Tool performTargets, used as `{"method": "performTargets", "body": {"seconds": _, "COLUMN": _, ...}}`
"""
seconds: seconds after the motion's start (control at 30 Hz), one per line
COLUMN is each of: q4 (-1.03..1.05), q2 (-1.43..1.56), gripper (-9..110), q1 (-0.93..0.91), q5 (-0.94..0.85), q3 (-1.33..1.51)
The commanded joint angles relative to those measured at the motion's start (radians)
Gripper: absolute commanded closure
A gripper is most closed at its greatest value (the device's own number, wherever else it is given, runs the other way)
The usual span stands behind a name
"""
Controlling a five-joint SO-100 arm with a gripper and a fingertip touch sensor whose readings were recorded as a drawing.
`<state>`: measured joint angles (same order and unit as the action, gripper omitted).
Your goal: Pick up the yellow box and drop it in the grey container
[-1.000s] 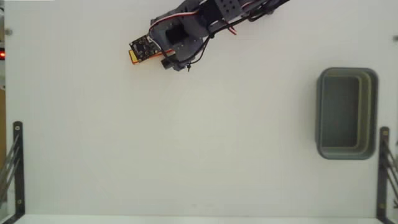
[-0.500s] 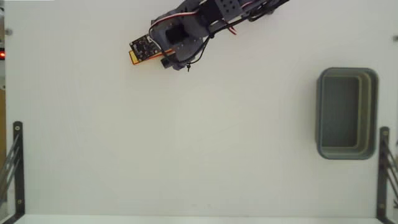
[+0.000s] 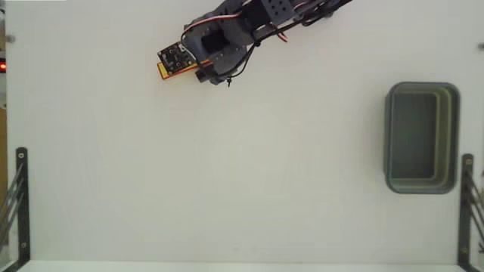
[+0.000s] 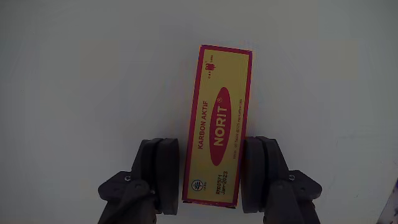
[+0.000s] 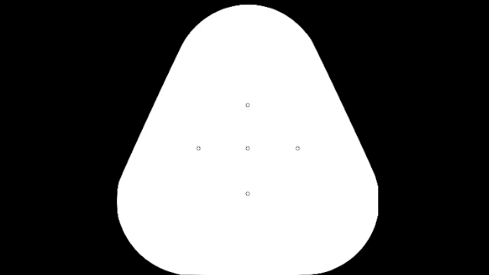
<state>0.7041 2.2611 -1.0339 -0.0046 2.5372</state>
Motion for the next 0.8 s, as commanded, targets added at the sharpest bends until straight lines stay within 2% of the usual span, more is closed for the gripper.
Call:
{"method": "performTargets", "body": {"seconds": 0.0, "q4": -0.014, "q2": 0.02, "gripper": 44, "q1": -0.008, "q5": 0.005, "q3": 0.004}}
{"method": "performTargets", "body": {"seconds": 0.77, "q4": -0.014, "q2": 0.02, "gripper": 50, "q1": -0.008, "q5": 0.005, "q3": 0.004}}
